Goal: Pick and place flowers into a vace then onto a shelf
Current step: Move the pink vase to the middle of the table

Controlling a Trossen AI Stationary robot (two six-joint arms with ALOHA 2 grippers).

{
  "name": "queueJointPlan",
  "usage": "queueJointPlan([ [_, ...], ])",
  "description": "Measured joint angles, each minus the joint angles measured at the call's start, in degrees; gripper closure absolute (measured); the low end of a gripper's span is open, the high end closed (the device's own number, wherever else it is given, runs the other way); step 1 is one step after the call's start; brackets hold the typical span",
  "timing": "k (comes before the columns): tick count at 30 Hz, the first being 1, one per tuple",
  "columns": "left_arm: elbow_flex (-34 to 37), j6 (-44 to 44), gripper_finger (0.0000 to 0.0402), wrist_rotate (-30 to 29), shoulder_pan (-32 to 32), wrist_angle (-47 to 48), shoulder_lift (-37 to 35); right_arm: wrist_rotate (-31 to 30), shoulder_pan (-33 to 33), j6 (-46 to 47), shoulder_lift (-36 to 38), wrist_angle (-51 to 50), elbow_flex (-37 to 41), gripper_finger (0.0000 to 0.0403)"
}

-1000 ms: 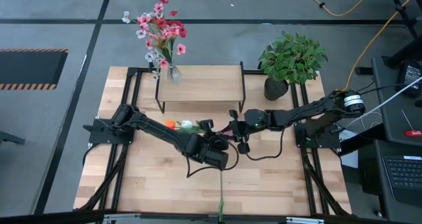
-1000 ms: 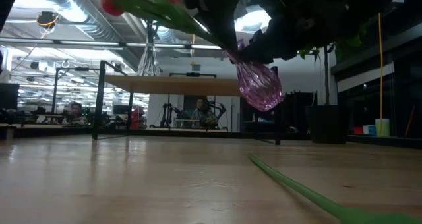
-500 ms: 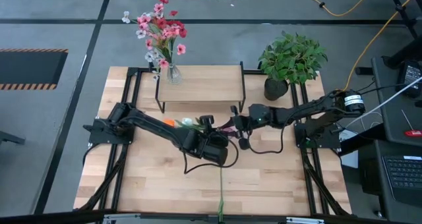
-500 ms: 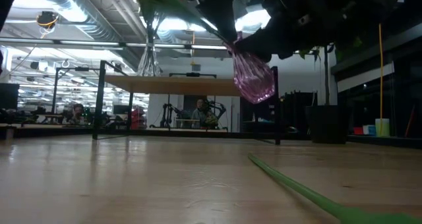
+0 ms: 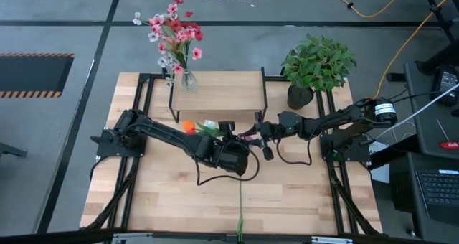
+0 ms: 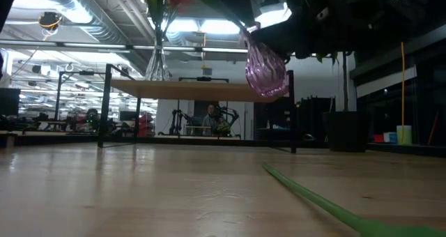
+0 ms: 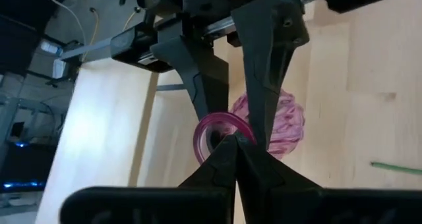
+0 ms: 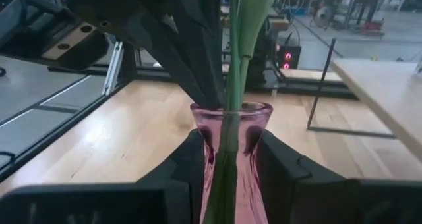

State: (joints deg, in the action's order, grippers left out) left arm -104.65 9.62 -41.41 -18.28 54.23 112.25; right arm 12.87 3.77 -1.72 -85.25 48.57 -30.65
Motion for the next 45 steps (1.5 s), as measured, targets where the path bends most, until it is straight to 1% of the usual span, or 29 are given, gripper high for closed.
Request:
queueJointPlan([
  [4, -2.6, -1.4, 0.0400, -0.3, -0.1, 1.2, 0.0, -0.5, 0.1, -0.1, 0.1, 1.8, 0.0, 0.0303],
  [6, -3.3, -1.4, 0.0400, 2.2, -0.5, -0.7, 0.0, -3.5, 0.8, 0.0, 0.1, 2.0, 0.0, 0.0303],
  [7, -3.3, -1.6, 0.0399, 3.0, -0.7, 0.0, 0.0, -4.5, 1.3, 0.1, 0.1, 2.2, 0.0, 0.0303],
  [9, -3.3, -2.5, 0.0400, 5.2, -1.1, 0.1, 0.1, -5.4, 2.4, 0.8, 0.1, 1.9, 0.0, 0.0303],
  [14, -3.3, -2.9, 0.0399, 2.0, -2.1, 0.4, 0.2, -0.7, 3.8, 2.8, 0.1, 2.5, 0.0, 0.0303],
  [21, -3.3, -3.9, 0.0399, 0.8, -4.8, 1.6, 0.1, 0.7, 3.7, 2.6, 0.1, 4.6, 0.0, 0.0303],
  [24, -3.3, -1.4, 0.0400, 1.1, -6.1, 3.2, 0.1, 0.5, 3.7, 2.5, 0.0, 4.5, 0.0, 0.0303],
  [27, -3.2, -1.0, 0.0400, 0.9, -7.5, 3.2, 0.1, 0.6, 3.6, 1.7, 0.0, 4.5, 0.0, 0.0303],
  [31, -1.0, 1.3, 0.0400, -0.4, -8.5, 2.3, -0.1, 0.7, 3.6, 1.6, 0.0, 5.7, 0.0, 0.0303],
  [34, 3.8, 2.5, 0.0400, -0.3, -9.0, -2.8, -1.7, 0.7, 3.3, 1.5, 0.0, 6.3, 0.0, 0.0303],
  [37, 12.4, 1.4, 0.0400, 3.2, -8.9, -12.7, -5.3, 0.6, 2.6, 0.9, 0.0, 6.4, 0.0, 0.0303],
  [38, 16.1, 0.5, 0.0400, 4.2, -8.7, -17.2, -7.1, 0.6, 2.3, 0.3, 0.1, 6.5, 0.0, 0.0303],
  [42, 29.9, -1.1, 0.0400, 4.3, -9.0, -32.7, -16.0, -0.2, 1.8, -0.7, 2.4, 6.1, 0.6, 0.0303],
  [45, 39.9, -2.9, 0.0400, 4.2, -9.5, -43.1, -22.5, -1.9, 1.5, -1.6, 5.5, 9.7, 4.4, 0.0303],
])
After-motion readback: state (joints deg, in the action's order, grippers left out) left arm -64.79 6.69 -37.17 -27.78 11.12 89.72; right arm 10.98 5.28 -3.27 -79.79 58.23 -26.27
